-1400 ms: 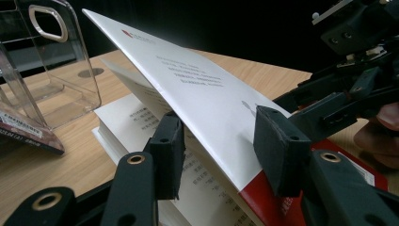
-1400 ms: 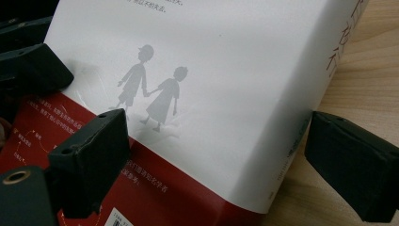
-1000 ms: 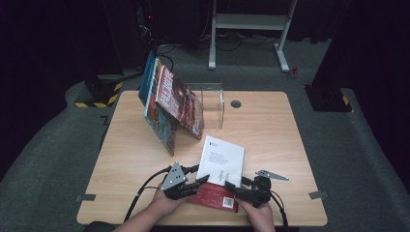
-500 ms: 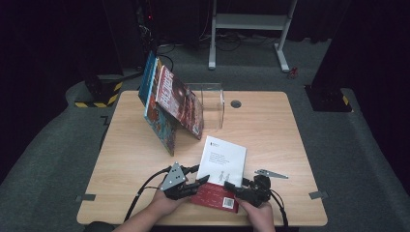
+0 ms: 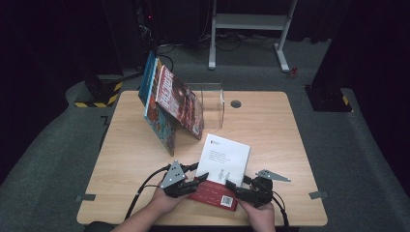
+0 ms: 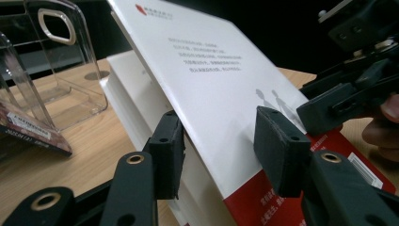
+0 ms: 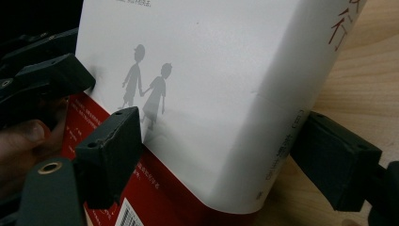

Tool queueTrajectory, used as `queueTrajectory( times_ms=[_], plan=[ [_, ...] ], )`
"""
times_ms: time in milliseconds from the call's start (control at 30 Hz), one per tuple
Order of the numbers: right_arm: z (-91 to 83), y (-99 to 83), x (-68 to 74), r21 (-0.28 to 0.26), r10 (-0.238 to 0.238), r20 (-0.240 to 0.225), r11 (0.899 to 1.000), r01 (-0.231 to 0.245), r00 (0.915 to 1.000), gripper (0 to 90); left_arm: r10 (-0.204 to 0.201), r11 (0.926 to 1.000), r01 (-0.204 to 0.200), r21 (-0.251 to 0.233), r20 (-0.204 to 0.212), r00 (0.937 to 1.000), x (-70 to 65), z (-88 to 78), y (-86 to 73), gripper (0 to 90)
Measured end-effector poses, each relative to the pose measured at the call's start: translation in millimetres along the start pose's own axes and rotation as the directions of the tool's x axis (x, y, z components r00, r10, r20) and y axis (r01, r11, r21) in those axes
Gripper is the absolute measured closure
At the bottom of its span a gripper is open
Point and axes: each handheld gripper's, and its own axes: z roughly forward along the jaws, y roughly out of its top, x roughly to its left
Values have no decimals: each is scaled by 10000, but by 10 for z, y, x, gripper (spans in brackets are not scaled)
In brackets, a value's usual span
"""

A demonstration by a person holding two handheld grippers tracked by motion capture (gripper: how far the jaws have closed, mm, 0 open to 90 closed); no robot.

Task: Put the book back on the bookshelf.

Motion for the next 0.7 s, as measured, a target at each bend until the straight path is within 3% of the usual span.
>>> queueTrajectory(
  times_ms=[100, 200, 300, 700],
  plan=[
    [-19, -2, 30, -188, -310, 194, 9993, 314, 9993, 207, -25, 10000, 25, 13, -25, 10000, 11, 0, -5, 538],
    [-64, 1, 89, -625, -1001, 546, 9927, 1034, 9935, 255, -61, 10000, 62, 51, -114, 9999, 25, 7, -16, 536],
    [-85, 2, 120, -878, -1345, 729, 9862, 1407, 9882, 286, -55, 9999, 56, 88, -172, 9998, 32, 9, -27, 535],
    [-106, -10, 161, -1157, -1767, 979, 9754, 1875, 9794, 303, -9, 10000, 9, 22, -318, 9995, 18, 13, -32, 534]
  ],
)
